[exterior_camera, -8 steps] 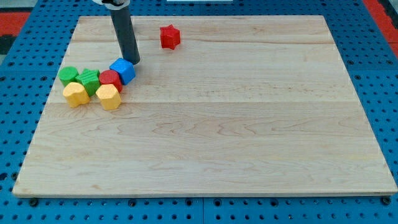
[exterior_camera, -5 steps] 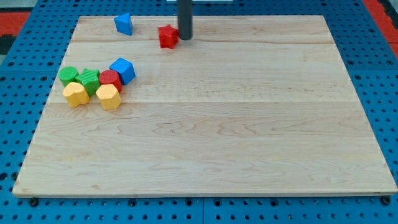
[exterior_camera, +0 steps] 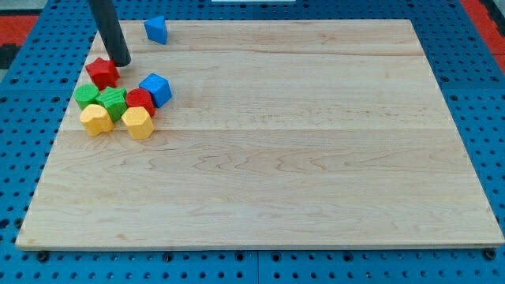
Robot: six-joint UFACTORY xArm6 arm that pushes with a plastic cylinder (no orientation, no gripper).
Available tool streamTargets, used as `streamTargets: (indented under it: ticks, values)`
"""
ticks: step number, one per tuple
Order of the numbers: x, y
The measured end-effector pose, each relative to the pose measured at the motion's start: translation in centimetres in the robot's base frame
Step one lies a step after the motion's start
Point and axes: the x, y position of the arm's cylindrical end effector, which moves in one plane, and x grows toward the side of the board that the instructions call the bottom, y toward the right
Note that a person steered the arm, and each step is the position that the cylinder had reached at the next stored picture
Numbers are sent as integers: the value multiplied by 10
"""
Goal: Move the red starblue triangle to the group of blocks
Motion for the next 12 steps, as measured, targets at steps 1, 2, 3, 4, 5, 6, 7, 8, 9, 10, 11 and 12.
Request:
streamTargets:
  ticks: [1,2,3,4,5,6,7,8,9,10,11,12]
  values:
    - [-20,-33]
    - [4,-50]
    - [13,-34]
    - [15,3]
    - [9,5]
    - [-24,6]
    - [-54,89]
    - [-113,126]
    - [-110,60]
    - [-81,4]
    - [-46,-13]
    - [-30,-23]
